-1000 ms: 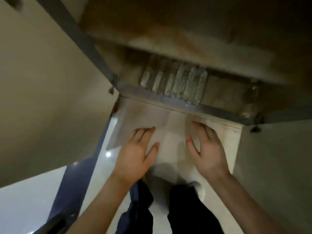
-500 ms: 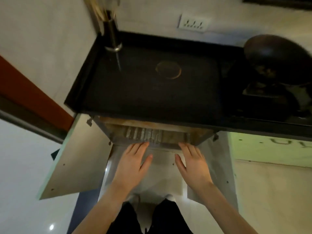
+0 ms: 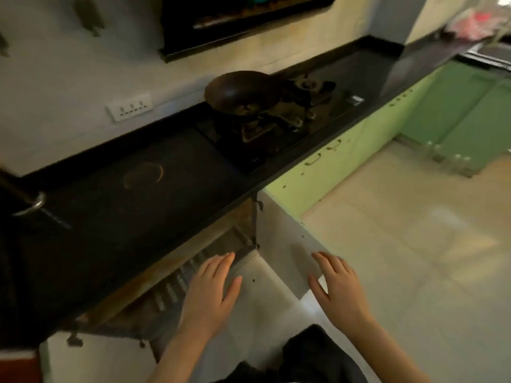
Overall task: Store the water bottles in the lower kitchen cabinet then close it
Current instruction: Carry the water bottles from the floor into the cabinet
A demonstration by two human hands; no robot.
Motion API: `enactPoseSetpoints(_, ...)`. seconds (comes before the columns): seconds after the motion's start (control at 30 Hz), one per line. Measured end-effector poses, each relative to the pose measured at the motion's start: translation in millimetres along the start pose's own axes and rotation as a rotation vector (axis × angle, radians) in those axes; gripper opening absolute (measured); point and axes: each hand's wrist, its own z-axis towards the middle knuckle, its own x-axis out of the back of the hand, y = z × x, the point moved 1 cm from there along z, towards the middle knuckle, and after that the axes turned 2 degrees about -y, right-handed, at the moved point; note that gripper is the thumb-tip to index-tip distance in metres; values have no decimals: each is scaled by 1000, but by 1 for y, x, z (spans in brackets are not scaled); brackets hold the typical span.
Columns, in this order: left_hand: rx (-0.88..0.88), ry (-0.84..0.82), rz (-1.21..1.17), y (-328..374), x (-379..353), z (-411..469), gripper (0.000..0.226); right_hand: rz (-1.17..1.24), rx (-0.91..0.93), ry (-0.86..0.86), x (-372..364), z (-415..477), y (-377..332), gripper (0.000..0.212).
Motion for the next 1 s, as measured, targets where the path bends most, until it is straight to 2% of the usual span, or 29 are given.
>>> enactPoseSetpoints(0.17,-183,-53,32,66,-16,53,68,13,-187,114,38,-10,59,60)
enactPoseSetpoints(0.33,-350,-62,38,151,-43,118,63,60,-294,236,77,-3,135,58)
enactPoseSetpoints(0.73,-526,-175,-19,392,-183,226,62,31,-543,320,163,-18,371,60)
enactPoseSetpoints(1.0,-649,-210,-27,487,-232,320,58,29,-582,398,202,32,471,54)
